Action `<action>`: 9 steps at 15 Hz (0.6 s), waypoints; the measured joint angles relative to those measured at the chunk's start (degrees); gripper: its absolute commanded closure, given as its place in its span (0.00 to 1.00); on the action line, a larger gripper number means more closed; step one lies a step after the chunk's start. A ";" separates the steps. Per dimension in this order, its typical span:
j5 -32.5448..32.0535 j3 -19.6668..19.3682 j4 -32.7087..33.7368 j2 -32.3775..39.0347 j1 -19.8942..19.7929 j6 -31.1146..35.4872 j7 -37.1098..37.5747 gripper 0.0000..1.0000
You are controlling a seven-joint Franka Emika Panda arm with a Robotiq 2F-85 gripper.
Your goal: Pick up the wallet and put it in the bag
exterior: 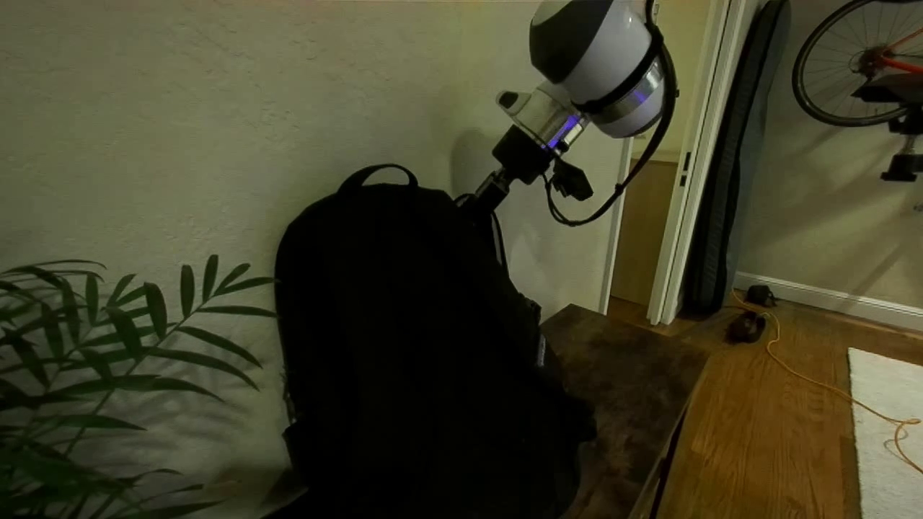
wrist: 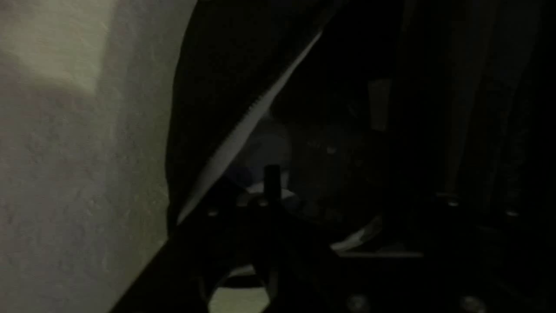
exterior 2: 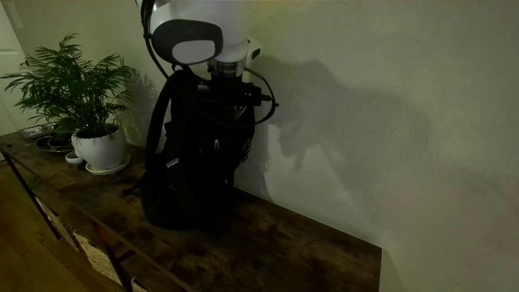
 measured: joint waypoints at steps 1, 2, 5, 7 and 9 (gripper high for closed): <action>1.16 0.01 0.00 -0.13 -0.01 0.00 -1.08 0.01; 1.61 -0.10 0.00 -0.27 0.03 -0.11 -1.35 0.00; 0.78 -3.32 -0.74 -1.82 2.15 -1.14 0.58 0.00; -3.15 -8.10 -2.07 -4.01 5.59 -3.35 6.44 0.00; -9.83 -12.84 -3.46 -6.50 9.16 -6.76 14.46 0.00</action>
